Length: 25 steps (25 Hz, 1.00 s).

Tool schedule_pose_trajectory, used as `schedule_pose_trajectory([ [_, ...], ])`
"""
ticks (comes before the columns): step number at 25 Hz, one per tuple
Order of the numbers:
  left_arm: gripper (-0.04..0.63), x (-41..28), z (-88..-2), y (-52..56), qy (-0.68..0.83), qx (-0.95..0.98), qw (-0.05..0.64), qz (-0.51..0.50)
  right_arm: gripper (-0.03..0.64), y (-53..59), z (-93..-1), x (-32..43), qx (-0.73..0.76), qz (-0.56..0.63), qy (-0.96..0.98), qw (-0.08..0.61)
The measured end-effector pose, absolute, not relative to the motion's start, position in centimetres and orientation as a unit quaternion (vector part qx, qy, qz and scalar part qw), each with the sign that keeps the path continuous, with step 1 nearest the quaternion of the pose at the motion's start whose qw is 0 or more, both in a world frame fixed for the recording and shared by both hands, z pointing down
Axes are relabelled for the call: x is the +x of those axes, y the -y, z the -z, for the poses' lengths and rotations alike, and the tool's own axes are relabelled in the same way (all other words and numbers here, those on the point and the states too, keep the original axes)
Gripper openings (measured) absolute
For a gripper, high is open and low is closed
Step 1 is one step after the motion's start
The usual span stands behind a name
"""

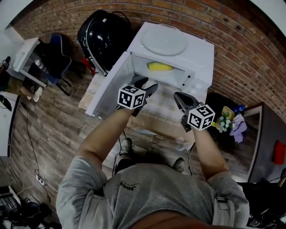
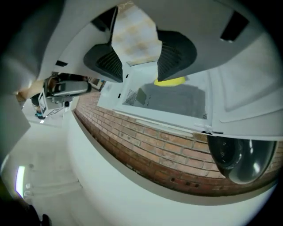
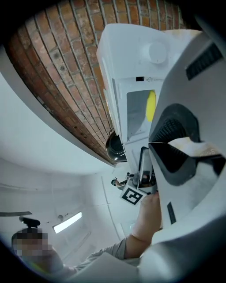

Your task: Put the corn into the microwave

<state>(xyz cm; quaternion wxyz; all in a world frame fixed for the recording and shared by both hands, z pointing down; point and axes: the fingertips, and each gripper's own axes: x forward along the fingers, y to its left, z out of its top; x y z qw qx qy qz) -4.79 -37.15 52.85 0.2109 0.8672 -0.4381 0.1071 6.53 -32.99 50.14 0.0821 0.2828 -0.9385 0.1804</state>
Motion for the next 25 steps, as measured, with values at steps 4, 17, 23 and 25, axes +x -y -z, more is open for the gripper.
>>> schedule_pose_trajectory([
  [4, 0.224, -5.8, -50.3, 33.1, 0.432, 0.874, 0.212, -0.065, 0.018, 33.3, -48.7, 5.6, 0.274, -0.184, 0.941, 0.082],
  [17, 0.100, -8.8, -43.4, 26.1, 0.325, 0.920, 0.216, -0.020, 0.018, 34.4, -42.1, 3.3, 0.329, -0.189, 0.925, 0.039],
  [23, 0.069, -8.2, -40.3, 24.7, 0.291, 0.935, 0.202, -0.035, 0.018, 31.3, -39.5, 4.8, 0.343, -0.215, 0.915, -0.003],
  [25, 0.061, -7.9, -39.2, 24.3, 0.302, 0.932, 0.198, -0.030, 0.018, 29.7, -38.7, 6.0, 0.335, -0.210, 0.919, 0.002],
])
